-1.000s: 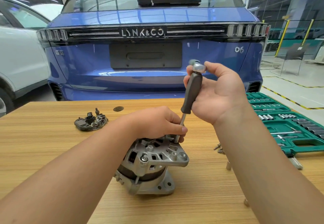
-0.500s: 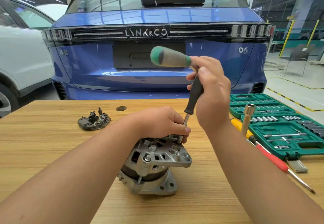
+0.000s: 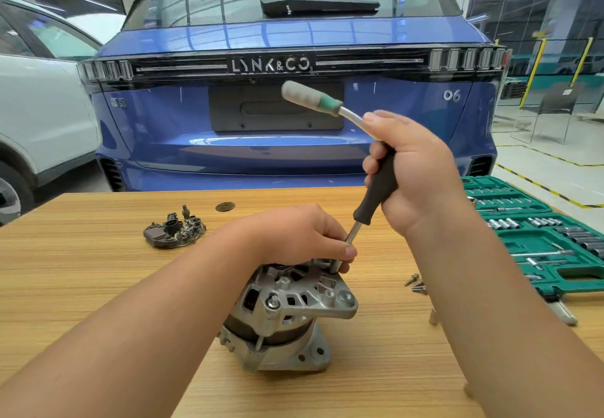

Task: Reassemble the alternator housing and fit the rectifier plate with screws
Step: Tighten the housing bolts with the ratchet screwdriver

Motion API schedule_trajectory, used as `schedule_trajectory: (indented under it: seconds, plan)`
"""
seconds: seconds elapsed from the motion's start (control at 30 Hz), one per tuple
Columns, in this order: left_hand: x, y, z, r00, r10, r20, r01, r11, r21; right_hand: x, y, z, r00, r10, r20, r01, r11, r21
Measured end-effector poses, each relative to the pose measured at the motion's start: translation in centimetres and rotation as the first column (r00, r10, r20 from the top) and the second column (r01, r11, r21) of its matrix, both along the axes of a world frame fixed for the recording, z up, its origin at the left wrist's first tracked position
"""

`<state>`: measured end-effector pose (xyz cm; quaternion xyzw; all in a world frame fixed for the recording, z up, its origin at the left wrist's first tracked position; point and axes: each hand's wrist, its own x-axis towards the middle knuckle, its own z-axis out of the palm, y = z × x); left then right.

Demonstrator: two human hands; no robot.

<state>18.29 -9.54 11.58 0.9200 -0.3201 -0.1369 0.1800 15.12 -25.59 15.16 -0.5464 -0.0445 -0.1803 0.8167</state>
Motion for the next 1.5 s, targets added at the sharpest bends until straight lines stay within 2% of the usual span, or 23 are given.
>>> schedule_trajectory:
  seconds: [0.07,0.13,0.2,0.33,0.4,0.43,0.47,0.5,0.53,0.57,0.6,0.7,0.77,0.87,0.93,1.1,1.27,1.33,1.37,1.4,1.47,1.5]
  plan:
    - [0.0,0.0,0.0,1.000,0.001,-0.003,-0.001,1.000,-0.004,-0.4,-0.4,0.7,0.966,0.228,-0.119,-0.188,0.943,0.275]
    - [0.1,0.1,0.0,1.000,0.009,0.005,-0.009,1.000,-0.003,-0.8,-0.4,0.9,0.920,0.367,-0.137,-0.271,0.849,0.453]
    - [0.1,0.1,-0.1,1.000,0.009,0.015,-0.009,1.000,-0.003,-1.0,-0.3,0.8,0.912,0.387,-0.135,-0.266,0.810,0.523]
    - [0.1,0.1,-0.2,1.000,0.010,0.007,-0.010,1.000,-0.005,-0.8,-0.3,0.9,0.944,0.266,-0.194,-0.126,0.836,0.535]
    - [0.2,0.1,-0.2,1.000,0.014,0.000,-0.014,1.000,-0.016,-0.4,0.7,0.3,0.992,0.076,-0.100,-0.024,0.897,0.442]
    - [0.2,0.2,-0.2,1.000,0.015,-0.005,-0.015,1.000,-0.024,-0.3,1.5,-0.3,0.995,-0.102,0.021,0.089,0.942,0.325]
    - [0.2,0.2,-0.2,1.000,0.013,-0.010,-0.013,0.999,-0.030,-0.4,2.3,-1.0,0.937,-0.283,0.205,0.253,0.954,0.160]
    - [0.2,0.2,-0.2,1.000,0.008,-0.011,-0.008,0.999,-0.033,-0.5,2.8,-1.8,0.823,-0.385,0.417,0.429,0.903,-0.012]
    - [0.1,0.2,-0.1,1.000,0.002,-0.012,-0.002,1.000,-0.029,-0.3,3.0,-2.5,0.702,-0.382,0.601,0.566,0.811,-0.145]
    - [0.1,0.2,-0.1,1.000,-0.003,-0.015,0.003,1.000,-0.023,0.0,3.0,-3.1,0.619,-0.327,0.714,0.643,0.733,-0.222]
    - [0.1,0.2,-0.1,1.000,-0.006,-0.019,0.006,1.000,-0.019,0.3,2.8,-3.5,0.598,-0.266,0.756,0.653,0.709,-0.268]
    - [0.1,0.2,-0.2,1.000,0.005,-0.016,-0.005,1.000,-0.029,0.3,2.4,-3.1,0.747,-0.149,0.648,0.467,0.811,-0.353]
    - [0.2,0.1,-0.3,1.000,0.010,-0.005,-0.011,1.000,-0.022,0.3,2.1,-2.9,0.813,-0.174,0.556,0.410,0.849,-0.334]
    - [0.4,0.0,-0.3,1.000,0.005,0.000,-0.005,1.000,0.003,0.5,1.5,-2.2,0.846,-0.240,0.476,0.398,0.879,-0.263]
    - [0.4,0.1,-0.3,1.000,-0.004,-0.004,0.004,1.000,0.003,0.7,1.0,-1.9,0.870,-0.216,0.444,0.343,0.911,-0.229]
    - [0.5,0.2,-0.4,1.000,-0.020,0.003,0.020,1.000,0.004,0.9,-0.5,-1.3,0.900,-0.115,0.420,0.266,0.909,-0.320]
    - [0.6,0.1,-0.4,0.999,-0.032,0.008,0.032,0.999,0.008,0.5,-1.4,-0.3,0.937,-0.192,0.292,0.310,0.842,-0.441]
    - [0.6,0.2,-0.4,0.999,-0.034,0.007,0.034,0.999,0.009,0.3,-1.7,0.1,0.984,-0.125,0.126,0.161,0.930,-0.331]
    - [0.6,0.2,-0.4,0.999,-0.034,0.007,0.034,0.999,0.011,0.2,-1.8,0.4,1.000,-0.006,0.022,0.009,0.987,-0.158]
    - [0.6,0.2,-0.4,0.999,-0.032,0.008,0.032,0.999,0.013,0.0,-2.0,0.7,0.987,0.152,-0.055,-0.149,0.987,0.066]
    - [0.6,0.2,-0.4,1.000,-0.027,0.010,0.027,1.000,0.014,-0.4,-2.0,1.1,0.906,0.413,-0.088,-0.342,0.840,0.421]
    - [0.6,0.2,-0.4,1.000,-0.024,0.010,0.024,1.000,0.012,-0.6,-1.8,1.1,0.884,0.462,-0.076,-0.366,0.783,0.503]
